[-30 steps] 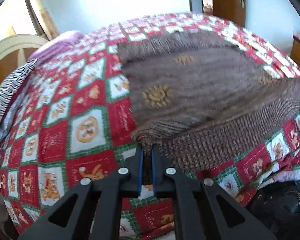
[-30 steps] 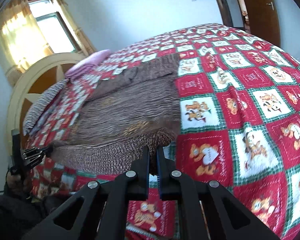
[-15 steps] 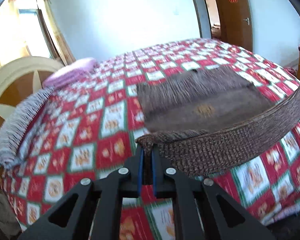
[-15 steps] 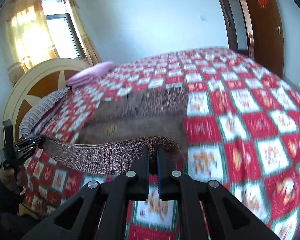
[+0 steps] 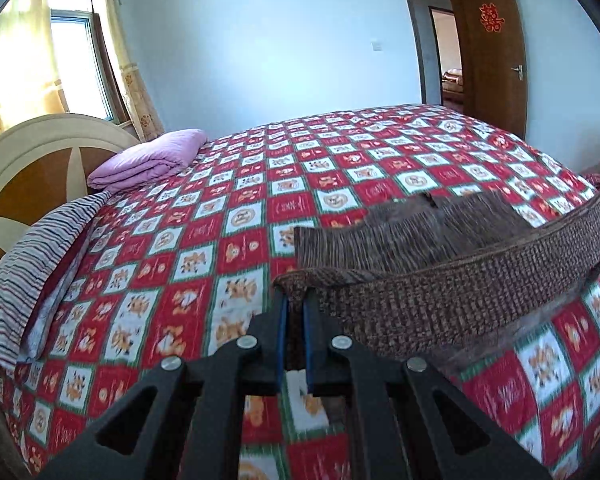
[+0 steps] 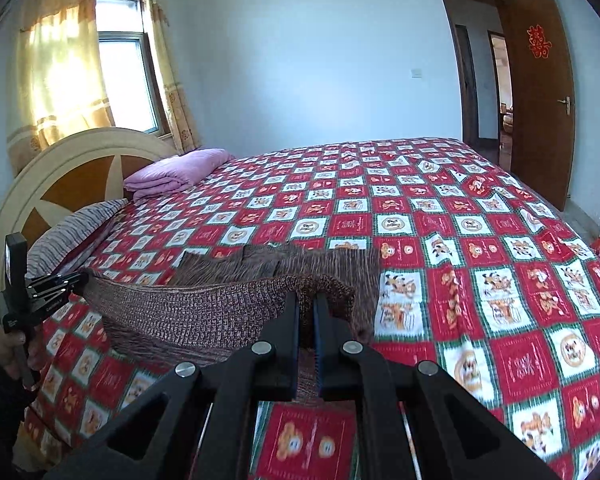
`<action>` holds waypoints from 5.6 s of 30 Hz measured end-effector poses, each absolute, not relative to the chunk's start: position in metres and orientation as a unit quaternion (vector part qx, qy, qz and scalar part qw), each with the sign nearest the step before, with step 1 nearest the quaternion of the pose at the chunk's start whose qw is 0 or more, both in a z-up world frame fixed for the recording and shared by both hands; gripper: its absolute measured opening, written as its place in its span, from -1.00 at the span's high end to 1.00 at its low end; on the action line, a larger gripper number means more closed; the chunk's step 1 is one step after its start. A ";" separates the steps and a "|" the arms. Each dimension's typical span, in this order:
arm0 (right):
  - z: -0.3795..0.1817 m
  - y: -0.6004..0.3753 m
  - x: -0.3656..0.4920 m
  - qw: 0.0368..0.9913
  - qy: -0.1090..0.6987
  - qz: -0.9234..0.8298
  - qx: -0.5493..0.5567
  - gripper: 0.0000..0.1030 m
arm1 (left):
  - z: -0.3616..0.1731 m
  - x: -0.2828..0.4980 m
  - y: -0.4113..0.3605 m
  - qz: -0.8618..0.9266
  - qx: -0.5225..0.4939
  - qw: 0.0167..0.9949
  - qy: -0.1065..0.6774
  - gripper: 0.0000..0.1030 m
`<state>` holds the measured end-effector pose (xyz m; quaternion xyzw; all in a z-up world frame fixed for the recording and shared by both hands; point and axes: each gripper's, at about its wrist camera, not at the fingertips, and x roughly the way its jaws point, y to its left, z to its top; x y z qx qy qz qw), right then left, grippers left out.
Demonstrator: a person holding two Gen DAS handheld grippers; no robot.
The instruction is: Fold small clothes
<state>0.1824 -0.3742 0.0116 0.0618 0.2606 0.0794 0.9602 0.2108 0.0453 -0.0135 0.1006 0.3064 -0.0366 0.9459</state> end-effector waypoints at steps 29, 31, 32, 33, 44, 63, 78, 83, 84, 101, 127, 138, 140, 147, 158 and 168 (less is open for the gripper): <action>-0.106 -0.371 0.400 0.916 0.400 0.008 -0.027 -0.54 | -0.103 0.366 0.008 0.053 0.184 0.910 0.367 -0.80; -0.115 -0.352 0.394 0.907 0.410 0.009 -0.094 -0.54 | -0.103 0.345 0.003 0.048 0.218 0.914 0.340 -0.99; -0.122 -0.342 0.394 0.899 0.418 0.007 -0.129 -0.54 | -0.108 0.338 -0.004 0.030 0.241 0.909 0.340 -0.99; -0.129 -0.333 0.396 0.890 0.426 0.006 -0.161 -0.54 | -0.113 0.338 -0.008 0.020 0.257 0.903 0.344 -1.00; -0.054 -0.353 0.485 0.930 0.345 -0.091 -0.085 -0.54 | -0.100 0.445 0.007 0.221 0.245 0.882 0.335 -1.00; -0.115 -0.418 0.318 0.909 0.405 -0.019 0.092 -0.54 | -0.111 0.301 0.047 0.024 0.092 0.917 0.388 -0.68; -0.122 -0.400 0.282 0.908 0.406 0.021 0.104 -0.41 | -0.126 0.280 0.037 -0.095 -0.018 0.897 0.430 0.36; -0.123 -0.396 0.280 0.907 0.408 0.028 0.100 -0.37 | -0.132 0.282 0.038 -0.087 -0.005 0.897 0.433 0.40; -0.123 -0.396 0.280 0.908 0.408 0.028 0.097 -0.37 | -0.132 0.281 0.038 -0.085 -0.002 0.898 0.431 0.62; -0.109 -0.381 0.267 0.912 0.403 0.059 0.051 0.97 | -0.111 0.256 0.045 -0.102 0.012 0.917 0.386 0.95; -0.079 -0.335 0.281 0.927 0.375 0.007 -0.018 -0.31 | -0.088 0.250 0.072 0.007 0.018 0.939 0.343 -0.23; -0.146 -0.213 0.304 0.883 0.446 0.129 -0.074 0.23 | -0.135 0.306 0.024 0.066 0.136 0.901 0.407 -0.38; -0.147 -0.212 0.287 0.883 0.444 0.129 -0.080 0.23 | -0.136 0.289 0.025 0.067 0.144 0.906 0.393 -0.62; -0.123 -0.202 0.298 0.889 0.430 0.149 -0.062 0.23 | -0.138 0.283 0.034 0.066 0.131 0.904 0.401 -0.87; -0.150 -0.147 0.329 0.883 0.431 0.167 -0.076 0.22 | -0.141 0.283 0.042 0.058 0.092 0.904 0.413 -0.95; -0.144 -0.145 0.311 0.871 0.446 0.184 -0.093 0.20 | -0.145 0.273 0.053 0.044 0.055 0.900 0.431 -1.00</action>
